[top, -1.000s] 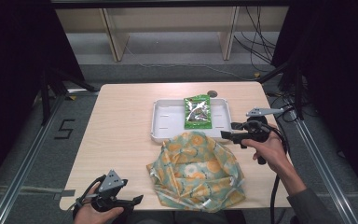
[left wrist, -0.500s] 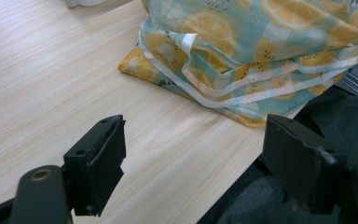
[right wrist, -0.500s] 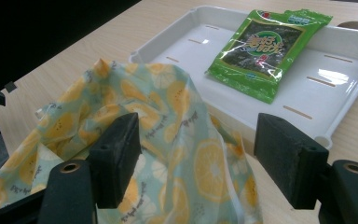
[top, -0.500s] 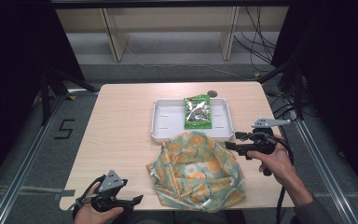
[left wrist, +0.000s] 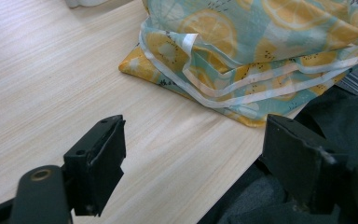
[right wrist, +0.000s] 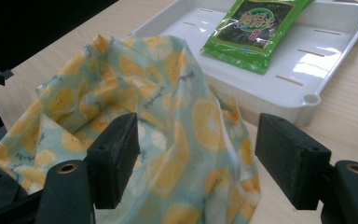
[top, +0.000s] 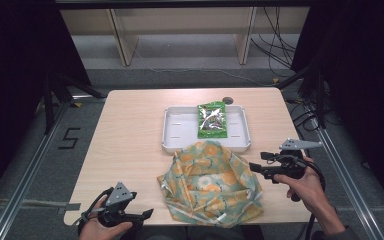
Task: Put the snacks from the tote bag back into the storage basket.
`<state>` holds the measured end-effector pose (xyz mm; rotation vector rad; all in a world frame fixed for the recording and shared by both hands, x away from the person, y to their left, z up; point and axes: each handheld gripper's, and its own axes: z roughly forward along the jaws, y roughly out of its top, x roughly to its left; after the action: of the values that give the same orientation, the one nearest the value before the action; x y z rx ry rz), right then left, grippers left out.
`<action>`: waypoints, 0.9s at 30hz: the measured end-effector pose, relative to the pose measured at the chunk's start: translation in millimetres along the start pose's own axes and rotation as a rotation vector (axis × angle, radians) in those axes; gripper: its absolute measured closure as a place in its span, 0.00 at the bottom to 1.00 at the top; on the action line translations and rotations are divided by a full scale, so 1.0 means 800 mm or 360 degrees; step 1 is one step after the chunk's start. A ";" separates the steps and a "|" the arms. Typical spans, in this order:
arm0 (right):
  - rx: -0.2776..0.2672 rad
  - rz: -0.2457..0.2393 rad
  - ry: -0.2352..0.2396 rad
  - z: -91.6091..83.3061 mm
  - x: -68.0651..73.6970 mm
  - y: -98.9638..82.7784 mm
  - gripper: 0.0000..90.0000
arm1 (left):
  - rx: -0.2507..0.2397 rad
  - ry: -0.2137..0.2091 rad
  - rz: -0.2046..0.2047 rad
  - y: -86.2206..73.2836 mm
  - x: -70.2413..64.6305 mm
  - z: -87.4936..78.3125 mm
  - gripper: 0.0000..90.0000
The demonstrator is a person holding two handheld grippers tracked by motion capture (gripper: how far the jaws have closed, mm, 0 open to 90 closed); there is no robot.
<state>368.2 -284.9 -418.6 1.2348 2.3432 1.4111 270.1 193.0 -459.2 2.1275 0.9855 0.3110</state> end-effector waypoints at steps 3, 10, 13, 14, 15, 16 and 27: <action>-0.0001 -0.0005 -0.0005 -0.008 0.001 -0.009 0.34 | -0.0007 0.0013 -0.0012 0.000 0.000 0.001 0.23; -0.0017 0.0006 -0.0020 -0.018 0.003 -0.025 0.34 | 0.0014 0.0002 0.0015 0.000 0.001 0.000 0.23; -0.0018 -0.0030 -0.0029 -0.020 0.004 -0.030 0.33 | 0.0015 0.0002 0.0030 0.000 0.002 0.000 0.23; -0.0004 0.0001 -0.0029 -0.021 0.006 -0.032 0.33 | 0.0014 0.0003 0.0029 0.000 0.002 0.000 0.23; -0.0002 0.0001 -0.0021 -0.022 0.008 -0.034 0.33 | 0.0015 0.0003 0.0028 0.000 0.002 0.000 0.23; 0.0003 -0.0002 -0.0034 -0.023 0.010 -0.036 0.33 | 0.0014 0.0002 0.0028 0.000 0.002 0.000 0.23; 0.0038 -0.0010 -0.0059 -0.034 0.017 -0.059 0.30 | -0.0012 0.0016 -0.0019 0.000 0.000 0.001 0.23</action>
<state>318.8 -304.4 -436.9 1.2479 2.3438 1.3501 270.4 192.3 -460.1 2.1143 1.0011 0.3196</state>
